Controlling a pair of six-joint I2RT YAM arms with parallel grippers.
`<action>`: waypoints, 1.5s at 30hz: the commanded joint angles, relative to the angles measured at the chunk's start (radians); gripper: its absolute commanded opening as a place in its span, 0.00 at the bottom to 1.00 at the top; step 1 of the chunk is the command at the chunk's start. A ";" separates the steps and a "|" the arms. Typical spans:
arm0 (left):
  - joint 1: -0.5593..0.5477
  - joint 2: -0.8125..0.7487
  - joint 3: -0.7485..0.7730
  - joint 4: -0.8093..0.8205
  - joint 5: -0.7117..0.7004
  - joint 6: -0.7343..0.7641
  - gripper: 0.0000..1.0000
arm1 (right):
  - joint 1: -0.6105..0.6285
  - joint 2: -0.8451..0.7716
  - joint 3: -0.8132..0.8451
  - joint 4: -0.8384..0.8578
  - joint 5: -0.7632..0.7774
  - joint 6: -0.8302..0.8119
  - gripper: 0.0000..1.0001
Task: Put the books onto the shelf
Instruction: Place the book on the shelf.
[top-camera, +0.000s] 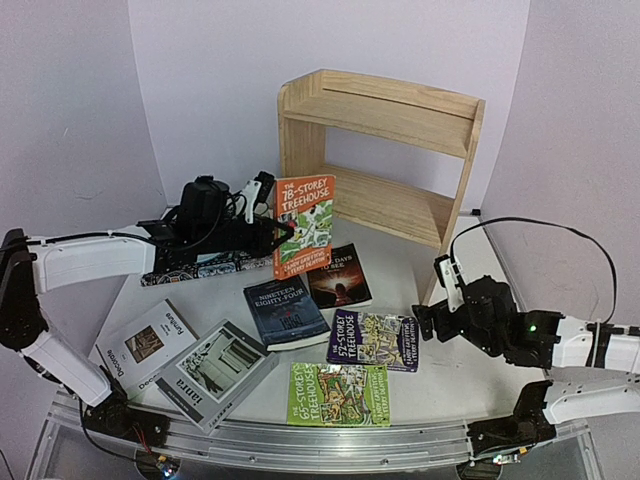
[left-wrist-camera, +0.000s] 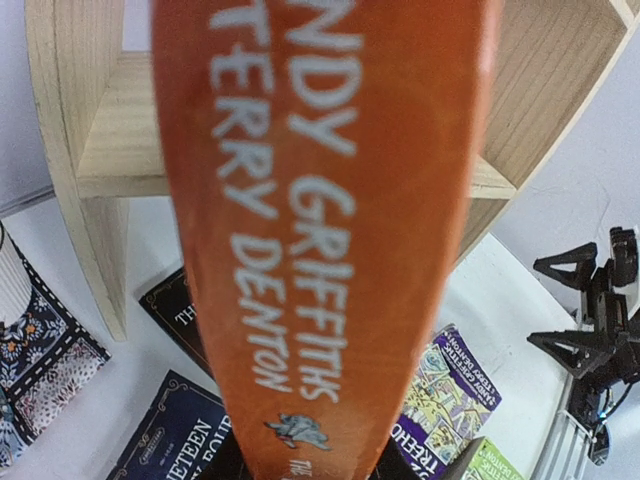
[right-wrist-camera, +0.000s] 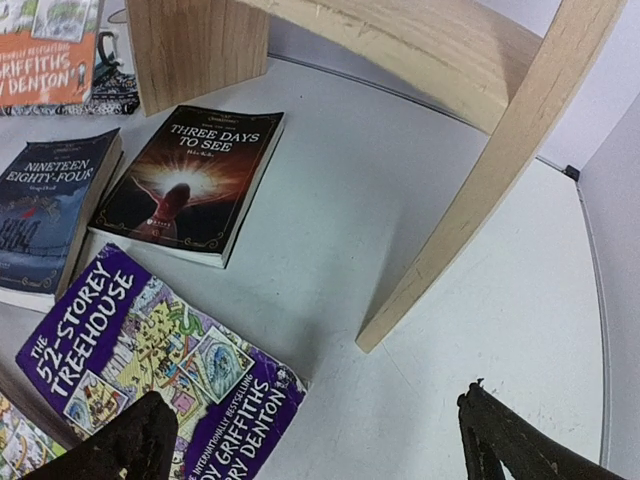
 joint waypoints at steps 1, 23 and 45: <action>-0.003 0.010 0.067 0.220 -0.071 0.061 0.00 | -0.002 -0.009 -0.050 0.093 0.003 -0.054 0.98; -0.003 0.018 0.178 0.307 -0.134 0.134 0.00 | -0.002 -0.037 -0.061 0.131 -0.019 -0.059 0.98; -0.001 0.074 0.307 0.248 -0.236 0.207 0.00 | -0.001 -0.023 -0.046 0.159 -0.040 -0.055 0.98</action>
